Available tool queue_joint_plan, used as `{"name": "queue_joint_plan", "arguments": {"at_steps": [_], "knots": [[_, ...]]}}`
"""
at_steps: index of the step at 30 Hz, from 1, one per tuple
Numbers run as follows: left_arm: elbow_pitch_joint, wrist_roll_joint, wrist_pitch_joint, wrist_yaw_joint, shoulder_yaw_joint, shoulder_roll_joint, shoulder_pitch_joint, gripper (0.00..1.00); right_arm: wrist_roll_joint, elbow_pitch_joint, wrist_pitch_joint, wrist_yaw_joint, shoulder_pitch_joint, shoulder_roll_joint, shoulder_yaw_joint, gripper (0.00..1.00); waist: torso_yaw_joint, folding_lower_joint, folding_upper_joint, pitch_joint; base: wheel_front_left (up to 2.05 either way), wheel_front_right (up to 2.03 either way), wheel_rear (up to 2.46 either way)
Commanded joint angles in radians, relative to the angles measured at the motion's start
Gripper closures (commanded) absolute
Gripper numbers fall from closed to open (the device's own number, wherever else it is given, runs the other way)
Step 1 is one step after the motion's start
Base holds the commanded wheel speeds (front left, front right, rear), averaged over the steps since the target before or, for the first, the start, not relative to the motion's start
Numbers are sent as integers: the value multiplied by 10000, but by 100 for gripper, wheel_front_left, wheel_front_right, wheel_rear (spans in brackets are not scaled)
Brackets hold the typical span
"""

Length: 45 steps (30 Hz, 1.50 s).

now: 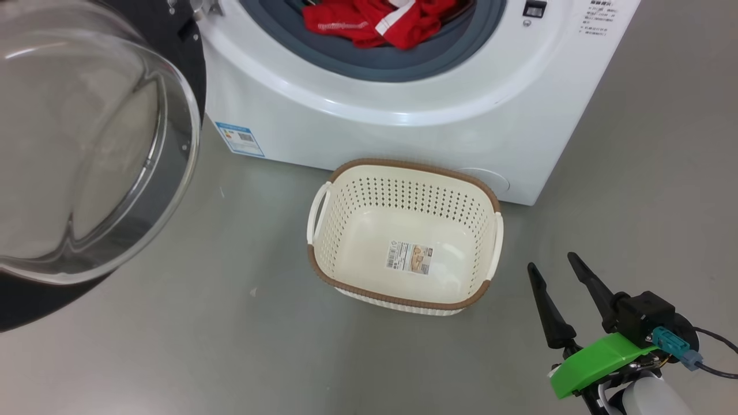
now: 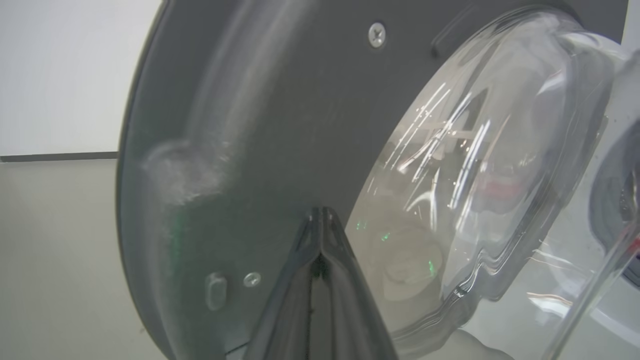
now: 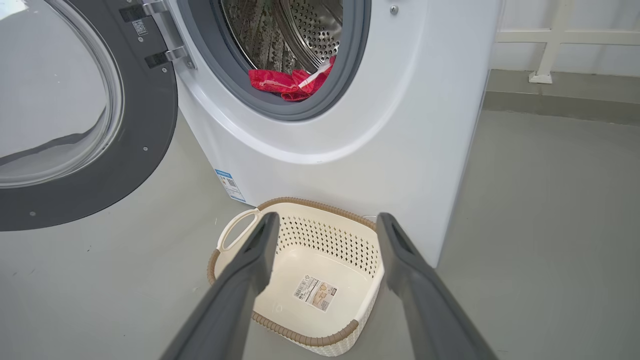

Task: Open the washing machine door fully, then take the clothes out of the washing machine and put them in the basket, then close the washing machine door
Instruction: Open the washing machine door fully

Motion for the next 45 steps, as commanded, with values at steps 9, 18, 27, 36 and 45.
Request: {"name": "queue_joint_plan", "arguments": {"at_steps": [9, 18, 27, 36, 45], "knots": [[-1418, -384, -49, 18, -588, -240, 1518, 75, 99, -346, -93, 63, 219, -38, 64, 0, -57, 0, 0, -735, 0, 0, 0], [-2892, -563, -49, 18, -1429, -1122, 3158, 10, 246, -434, -93, 63, 611, -64, -42, 0, -344, 0, 0, -1359, 0, 0, 0], [-3878, -750, -49, 18, -2327, -1401, 4072, 0, 316, -564, -93, 63, 921, -43, -186, 0, -991, 0, 0, -1652, 0, 0, 0], [-4581, -1032, -49, 18, -3347, -1319, 4472, 0, 350, -700, -93, 63, 1132, -55, -384, 0, -1694, 0, 0, -1722, 0, 0, 0], [-5213, -1587, -49, 18, -4661, -1136, 4861, 0, 366, -892, -93, 63, 1344, -54, -775, 0, -2422, 0, 0, -1729, 0, 0, 0]]}}
